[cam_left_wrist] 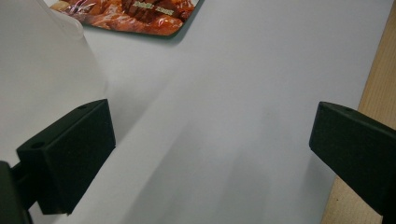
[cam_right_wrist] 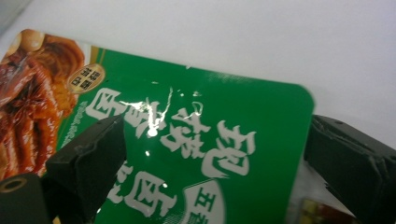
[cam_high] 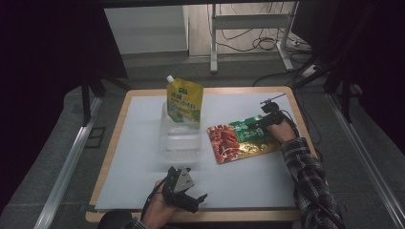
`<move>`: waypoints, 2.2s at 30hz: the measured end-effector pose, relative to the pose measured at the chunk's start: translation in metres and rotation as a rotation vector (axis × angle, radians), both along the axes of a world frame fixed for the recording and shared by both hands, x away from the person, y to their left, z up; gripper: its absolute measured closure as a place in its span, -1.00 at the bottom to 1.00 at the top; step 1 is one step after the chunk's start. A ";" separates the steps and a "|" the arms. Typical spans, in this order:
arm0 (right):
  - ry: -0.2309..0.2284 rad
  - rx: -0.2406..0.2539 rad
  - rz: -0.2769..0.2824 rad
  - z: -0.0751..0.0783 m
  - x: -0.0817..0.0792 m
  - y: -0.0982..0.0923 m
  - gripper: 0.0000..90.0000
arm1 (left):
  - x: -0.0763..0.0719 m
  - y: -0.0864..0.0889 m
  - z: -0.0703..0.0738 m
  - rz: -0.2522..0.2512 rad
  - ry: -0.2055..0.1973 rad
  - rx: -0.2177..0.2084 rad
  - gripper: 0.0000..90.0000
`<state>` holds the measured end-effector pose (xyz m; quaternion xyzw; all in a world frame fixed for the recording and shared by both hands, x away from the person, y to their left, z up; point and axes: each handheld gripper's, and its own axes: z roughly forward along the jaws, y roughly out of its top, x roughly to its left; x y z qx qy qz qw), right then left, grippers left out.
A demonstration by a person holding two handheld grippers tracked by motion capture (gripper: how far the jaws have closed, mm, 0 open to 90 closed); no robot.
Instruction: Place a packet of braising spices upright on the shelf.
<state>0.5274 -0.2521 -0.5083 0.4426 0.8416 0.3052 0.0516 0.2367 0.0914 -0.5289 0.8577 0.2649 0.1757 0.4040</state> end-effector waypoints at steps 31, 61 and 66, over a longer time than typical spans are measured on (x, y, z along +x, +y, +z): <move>-0.068 0.027 0.103 0.017 -0.030 0.006 -0.65 | -0.001 -0.004 -0.001 -0.013 -0.009 0.022 -0.99; -0.054 -0.038 -0.028 0.027 -0.043 -0.006 0.98 | -0.002 -0.006 -0.001 -0.014 -0.018 0.035 -0.99; -0.078 -0.021 -0.018 0.035 -0.047 -0.001 0.99 | -0.001 -0.005 0.000 -0.005 -0.004 0.012 -0.98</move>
